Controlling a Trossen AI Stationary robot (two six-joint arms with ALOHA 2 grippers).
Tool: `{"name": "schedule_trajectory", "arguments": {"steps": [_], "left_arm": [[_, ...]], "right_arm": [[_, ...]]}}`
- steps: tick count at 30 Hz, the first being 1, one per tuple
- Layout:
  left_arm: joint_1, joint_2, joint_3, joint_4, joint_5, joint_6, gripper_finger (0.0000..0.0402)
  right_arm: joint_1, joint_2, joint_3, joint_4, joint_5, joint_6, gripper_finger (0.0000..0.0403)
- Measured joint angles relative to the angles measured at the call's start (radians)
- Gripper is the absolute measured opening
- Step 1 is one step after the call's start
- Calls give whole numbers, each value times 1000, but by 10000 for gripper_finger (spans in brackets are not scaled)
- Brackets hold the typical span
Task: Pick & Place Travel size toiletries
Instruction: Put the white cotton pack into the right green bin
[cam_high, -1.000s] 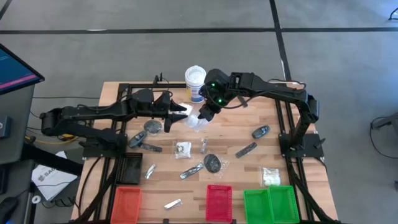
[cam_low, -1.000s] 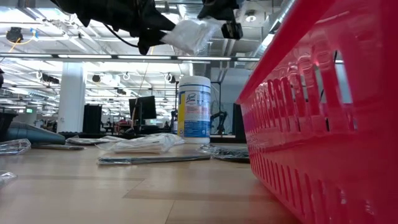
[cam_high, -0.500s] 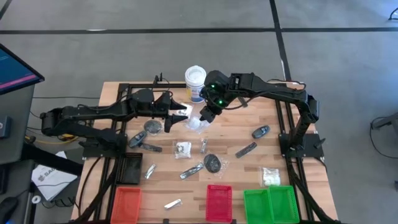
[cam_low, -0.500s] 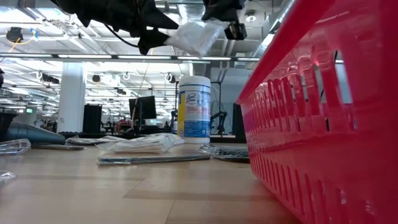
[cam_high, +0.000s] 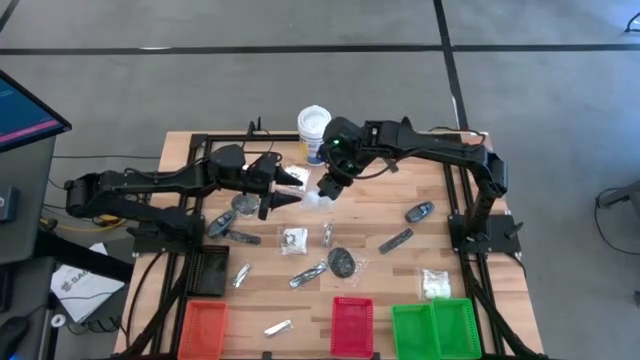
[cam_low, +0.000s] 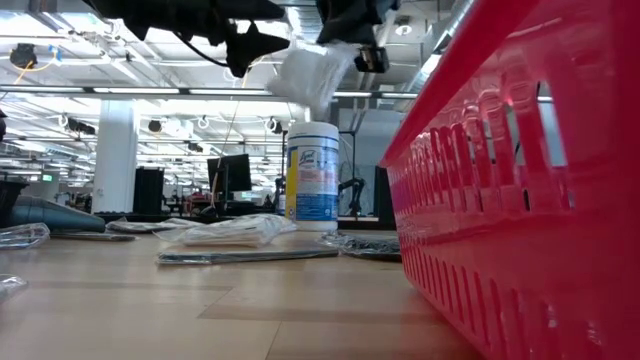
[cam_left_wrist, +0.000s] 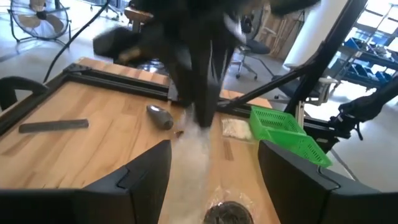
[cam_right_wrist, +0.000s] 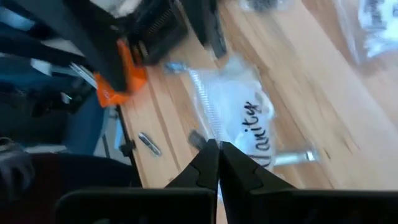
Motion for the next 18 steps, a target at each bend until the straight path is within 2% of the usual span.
{"name": "schedule_trajectory", "arguments": {"steps": [18], "left_arm": [[0, 3, 0, 10, 0, -11, 236]], "right_arm": [[14, 17, 0, 113, -9, 30, 0]]}}
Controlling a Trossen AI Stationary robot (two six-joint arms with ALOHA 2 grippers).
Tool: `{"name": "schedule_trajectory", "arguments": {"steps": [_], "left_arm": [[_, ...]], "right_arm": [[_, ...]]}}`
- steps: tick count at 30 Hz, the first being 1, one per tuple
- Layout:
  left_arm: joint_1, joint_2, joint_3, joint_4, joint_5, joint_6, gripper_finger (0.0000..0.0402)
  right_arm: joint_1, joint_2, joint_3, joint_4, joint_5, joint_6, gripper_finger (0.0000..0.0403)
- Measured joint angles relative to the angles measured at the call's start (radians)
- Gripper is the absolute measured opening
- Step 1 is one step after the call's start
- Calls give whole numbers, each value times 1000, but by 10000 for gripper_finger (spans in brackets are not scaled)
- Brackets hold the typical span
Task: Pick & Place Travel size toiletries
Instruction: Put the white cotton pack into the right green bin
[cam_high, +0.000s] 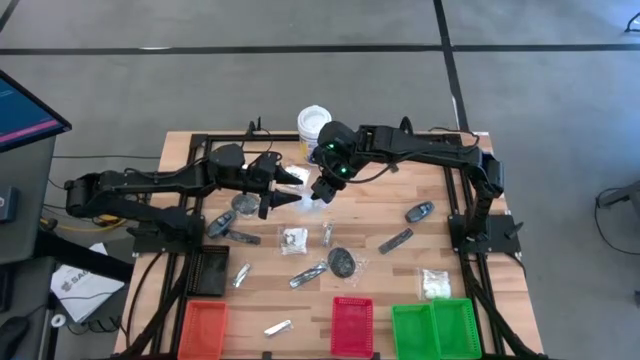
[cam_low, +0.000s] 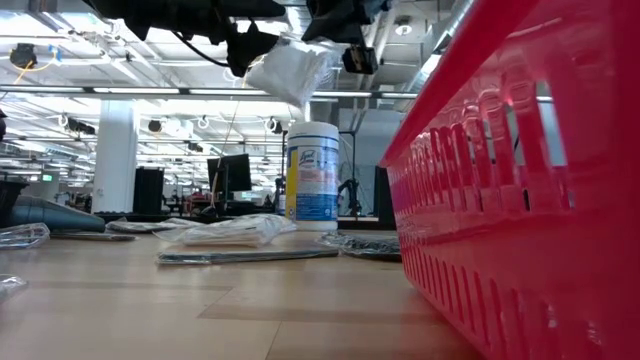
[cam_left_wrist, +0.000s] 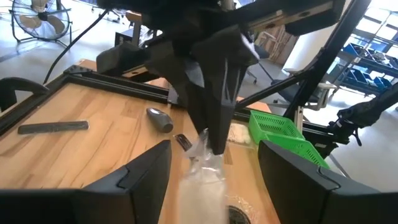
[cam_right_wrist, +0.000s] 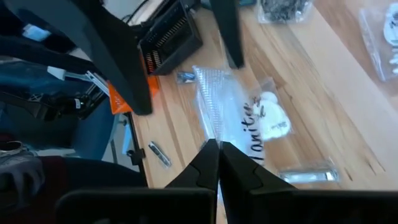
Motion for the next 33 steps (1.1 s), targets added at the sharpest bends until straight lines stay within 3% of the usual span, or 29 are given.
{"name": "schedule_trajectory", "arguments": {"steps": [7, 15, 22, 31, 33], "left_arm": [[0, 48, 0, -1, 13, -47, 231], [0, 62, 0, 7, 27, -71, 190], [0, 62, 0, 11, 27, -97, 129], [0, 62, 0, 11, 34, -122, 12], [1, 62, 0, 11, 36, -127, 7]], "right_arm": [[2, 0, 0, 45, -1, 18, 0], [2, 0, 0, 43, -8, 18, 0], [2, 0, 0, 43, -8, 18, 0], [1, 0, 0, 43, -18, 10, 3], [1, 0, 0, 43, -18, 9, 8]]}}
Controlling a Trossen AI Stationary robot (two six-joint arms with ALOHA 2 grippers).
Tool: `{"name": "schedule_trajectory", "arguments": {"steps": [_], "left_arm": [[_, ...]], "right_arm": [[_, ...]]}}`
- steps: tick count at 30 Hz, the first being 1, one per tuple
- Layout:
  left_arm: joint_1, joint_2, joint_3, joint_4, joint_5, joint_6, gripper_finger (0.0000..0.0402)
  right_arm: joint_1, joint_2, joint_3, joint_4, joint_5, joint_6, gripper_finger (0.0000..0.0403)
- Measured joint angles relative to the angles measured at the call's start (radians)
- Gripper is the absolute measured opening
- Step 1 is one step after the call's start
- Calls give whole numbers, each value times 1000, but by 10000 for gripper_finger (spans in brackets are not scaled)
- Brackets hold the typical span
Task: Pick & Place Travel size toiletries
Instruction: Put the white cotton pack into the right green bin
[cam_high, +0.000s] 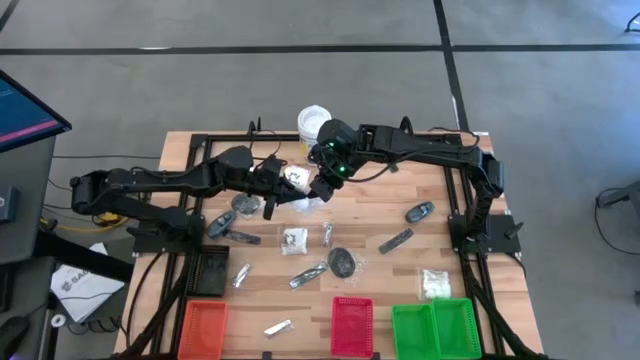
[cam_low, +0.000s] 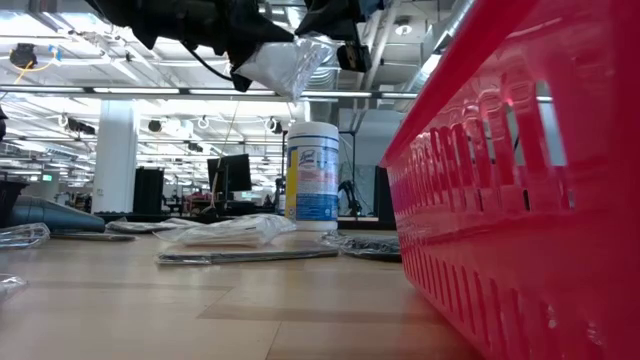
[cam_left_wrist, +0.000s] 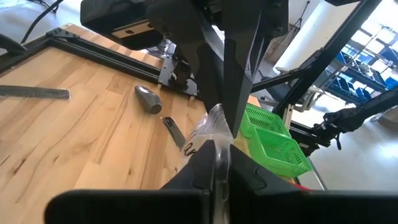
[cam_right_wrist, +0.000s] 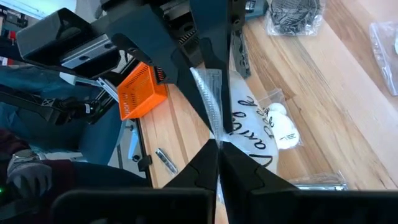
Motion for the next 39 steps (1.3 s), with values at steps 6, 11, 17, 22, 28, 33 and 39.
{"name": "schedule_trajectory", "arguments": {"steps": [6, 11, 17, 22, 28, 33, 39], "left_arm": [[7, 0, 0, -2, 13, -23, 2], [7, 0, 0, -2, 20, -53, 1], [7, 0, 0, 3, 70, -86, 1], [9, -16, 0, 49, 124, -148, 1], [23, -47, 0, 173, 158, -285, 1], [28, -50, 0, 344, 139, -413, 1], [-2, -50, 0, 432, -37, -501, 1]], "right_arm": [[-1, -33, 0, 7, -2, -19, 45], [-12, -78, 0, 29, -3, -26, 82], [-32, -153, 2, 63, 0, -36, 121], [-48, -198, 2, 69, 1, -73, 147], [-59, -236, 2, 65, 0, -150, 170], [-60, -262, 2, 40, -14, -224, 180], [-56, -280, 0, -57, -26, -296, 181]]}}
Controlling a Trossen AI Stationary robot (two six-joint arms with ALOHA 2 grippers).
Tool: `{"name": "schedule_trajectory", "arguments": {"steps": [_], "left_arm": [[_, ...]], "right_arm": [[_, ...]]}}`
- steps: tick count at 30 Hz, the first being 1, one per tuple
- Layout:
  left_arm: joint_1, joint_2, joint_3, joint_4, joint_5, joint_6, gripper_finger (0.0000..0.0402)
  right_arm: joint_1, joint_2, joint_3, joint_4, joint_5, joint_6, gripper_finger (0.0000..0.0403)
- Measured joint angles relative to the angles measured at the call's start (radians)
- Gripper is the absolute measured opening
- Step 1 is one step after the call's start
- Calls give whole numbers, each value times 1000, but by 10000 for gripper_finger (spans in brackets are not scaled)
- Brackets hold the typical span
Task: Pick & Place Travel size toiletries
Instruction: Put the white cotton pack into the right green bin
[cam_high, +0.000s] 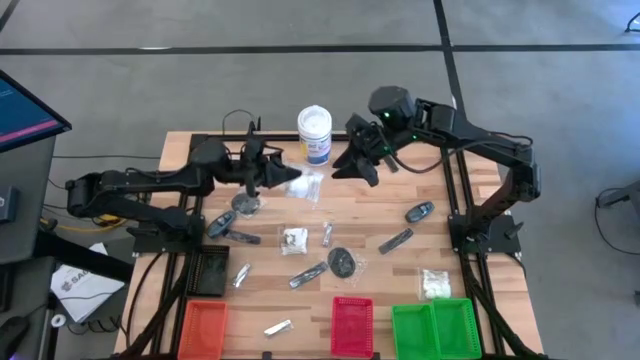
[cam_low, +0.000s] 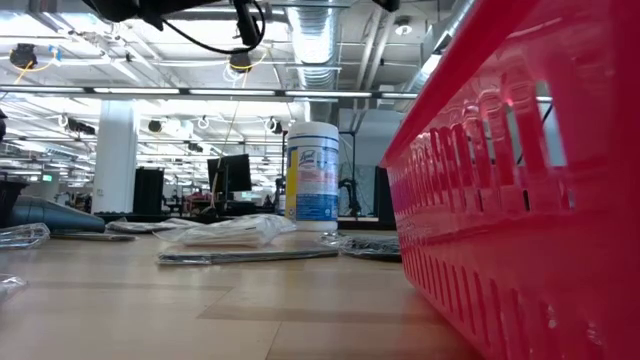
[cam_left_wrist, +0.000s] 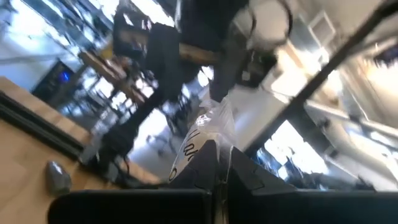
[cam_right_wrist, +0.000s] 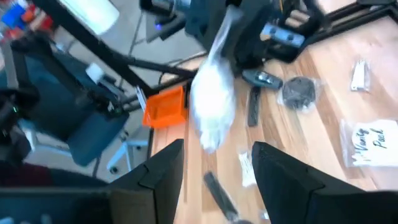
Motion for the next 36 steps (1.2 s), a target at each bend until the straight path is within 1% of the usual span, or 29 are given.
{"name": "schedule_trajectory", "arguments": {"steps": [5, 11, 15, 17, 21, 25, 29, 31, 34, 36], "left_arm": [[-28, 0, 0, 2, -49, -1, 0], [-60, -22, -1, 9, -143, 8, 0], [-60, -56, -1, 10, -261, 9, 0], [-59, -73, -1, 10, -299, 17, 0], [-59, -97, -1, 9, -324, 34, 0], [-59, -99, -1, 5, -324, 35, 0], [-59, -88, -1, 7, -325, 34, 0], [-59, -79, -1, 4, -333, 34, 0], [-59, -67, -1, 2, -340, 34, 0], [-59, -58, -1, 1, -340, 34, 0]], "right_arm": [[27, -5, 0, -106, 0, -72, 173], [72, -12, 0, -170, 0, -129, 158], [94, -17, 0, -169, 2, -145, 139], [109, -16, -6, -160, 28, -149, 126], [132, -48, -84, -85, 70, -123, 94], [159, -132, -231, 113, 81, -34, 72], [180, -212, -381, 357, 85, 85, 66], [189, -246, -441, 484, 108, 142, 66], [196, -286, -504, 591, 153, 204, 66], [193, -308, -520, 599, 209, 223, 66]]}}
